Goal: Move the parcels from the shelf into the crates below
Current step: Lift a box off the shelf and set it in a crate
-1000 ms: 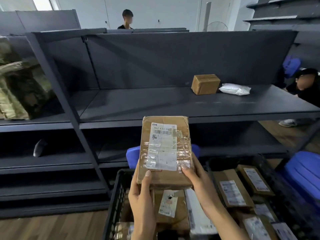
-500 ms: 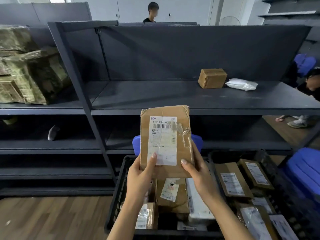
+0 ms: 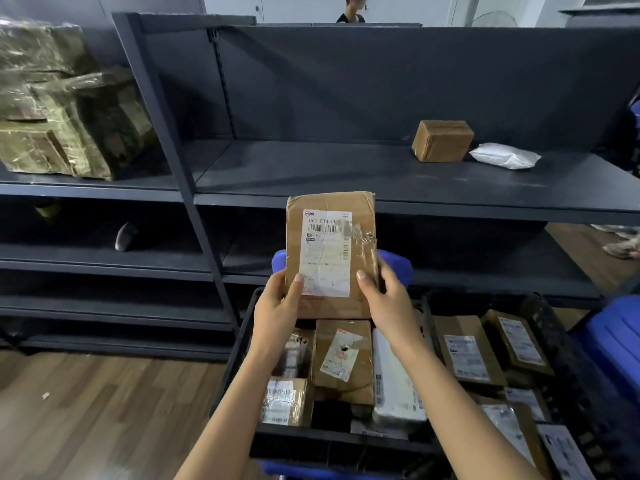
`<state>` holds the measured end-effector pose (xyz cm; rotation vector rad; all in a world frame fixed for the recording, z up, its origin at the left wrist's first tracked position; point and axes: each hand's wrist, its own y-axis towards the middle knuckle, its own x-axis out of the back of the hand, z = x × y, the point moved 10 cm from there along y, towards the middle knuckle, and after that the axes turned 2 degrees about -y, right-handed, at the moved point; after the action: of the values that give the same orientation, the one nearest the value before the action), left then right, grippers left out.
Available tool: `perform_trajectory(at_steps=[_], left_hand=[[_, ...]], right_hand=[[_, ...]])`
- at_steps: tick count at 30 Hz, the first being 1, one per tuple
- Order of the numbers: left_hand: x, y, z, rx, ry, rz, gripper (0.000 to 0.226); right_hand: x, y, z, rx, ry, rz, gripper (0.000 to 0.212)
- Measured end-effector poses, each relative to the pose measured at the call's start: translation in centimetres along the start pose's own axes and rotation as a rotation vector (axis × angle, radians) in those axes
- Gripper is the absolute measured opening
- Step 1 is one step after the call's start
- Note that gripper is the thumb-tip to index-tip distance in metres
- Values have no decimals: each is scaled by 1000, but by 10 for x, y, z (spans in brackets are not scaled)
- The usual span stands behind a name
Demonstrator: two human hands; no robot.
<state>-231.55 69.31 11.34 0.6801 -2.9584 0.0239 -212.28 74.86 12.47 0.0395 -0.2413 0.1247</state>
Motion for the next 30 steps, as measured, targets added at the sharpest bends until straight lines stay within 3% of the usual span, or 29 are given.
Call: perform_trajectory(at_steps=[5,10,18,25,30], left_hand=[[11,4,26,36,130,-29,19],[30,11,52,75,230,-110,42],[55,46,83,80,370,-99,32],[62,76,114,102,440,20,35],[61,91,154,155,512,113,50]], right_hand=[[-19,9,-26,-23,-50,45,43],[-49,15,-55,-92,-114,116,57],[-102,27,-91,-203,-217,206,52],[-137,39,-112,-226,-278,81,55],[-159,39,-140,-263,-313,39,71]])
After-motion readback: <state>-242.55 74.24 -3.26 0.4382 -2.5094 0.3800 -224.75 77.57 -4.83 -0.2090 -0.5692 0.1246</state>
